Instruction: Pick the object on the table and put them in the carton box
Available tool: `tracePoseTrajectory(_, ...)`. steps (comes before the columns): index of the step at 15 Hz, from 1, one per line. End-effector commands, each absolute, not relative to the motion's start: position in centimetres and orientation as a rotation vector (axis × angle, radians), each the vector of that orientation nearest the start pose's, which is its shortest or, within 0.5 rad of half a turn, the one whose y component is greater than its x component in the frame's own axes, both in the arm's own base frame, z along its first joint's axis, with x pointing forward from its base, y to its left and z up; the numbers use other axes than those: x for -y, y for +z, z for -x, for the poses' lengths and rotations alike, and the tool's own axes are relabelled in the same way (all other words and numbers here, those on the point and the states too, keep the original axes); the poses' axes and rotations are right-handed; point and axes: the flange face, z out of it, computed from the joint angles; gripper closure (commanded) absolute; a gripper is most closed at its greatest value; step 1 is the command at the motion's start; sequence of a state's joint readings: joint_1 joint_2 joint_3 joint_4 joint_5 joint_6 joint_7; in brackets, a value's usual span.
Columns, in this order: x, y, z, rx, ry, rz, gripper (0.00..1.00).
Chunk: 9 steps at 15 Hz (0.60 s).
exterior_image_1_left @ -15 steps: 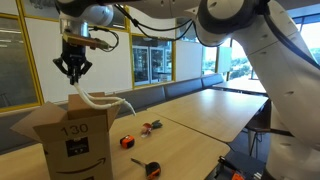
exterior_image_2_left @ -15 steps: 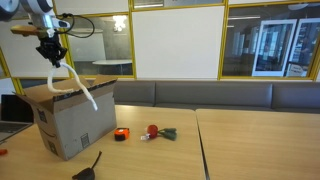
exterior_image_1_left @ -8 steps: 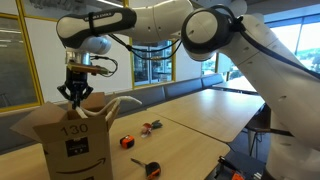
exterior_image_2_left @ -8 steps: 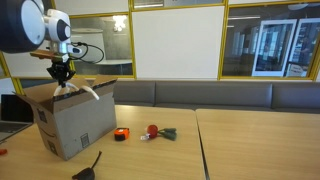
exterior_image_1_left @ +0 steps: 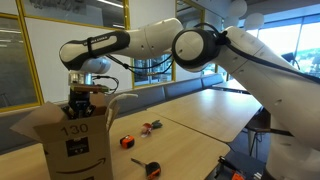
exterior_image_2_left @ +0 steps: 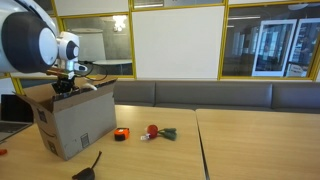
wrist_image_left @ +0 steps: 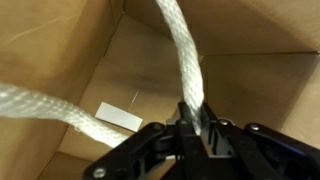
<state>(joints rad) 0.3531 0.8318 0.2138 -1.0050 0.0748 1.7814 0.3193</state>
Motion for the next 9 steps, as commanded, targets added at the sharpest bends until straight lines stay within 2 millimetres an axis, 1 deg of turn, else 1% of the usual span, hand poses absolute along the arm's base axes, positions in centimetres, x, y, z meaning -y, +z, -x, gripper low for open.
tracePoseTrajectory(1,-36.1,36.9,-67.7,0.212,0.210,2.922,0.49)
tracePoseTrajectory(3,-35.8,37.3,-67.8,0.203,0.204,2.927,0.36)
tracePoseTrajectory(6,-35.6,38.1,-68.0,0.196,0.191,2.933,0.12)
tracePoseTrajectory(8,-35.4,39.3,-68.0,0.193,0.170,2.941,0.00)
tracePoseTrajectory(9,-35.3,40.4,-68.0,0.191,0.148,2.951,0.00)
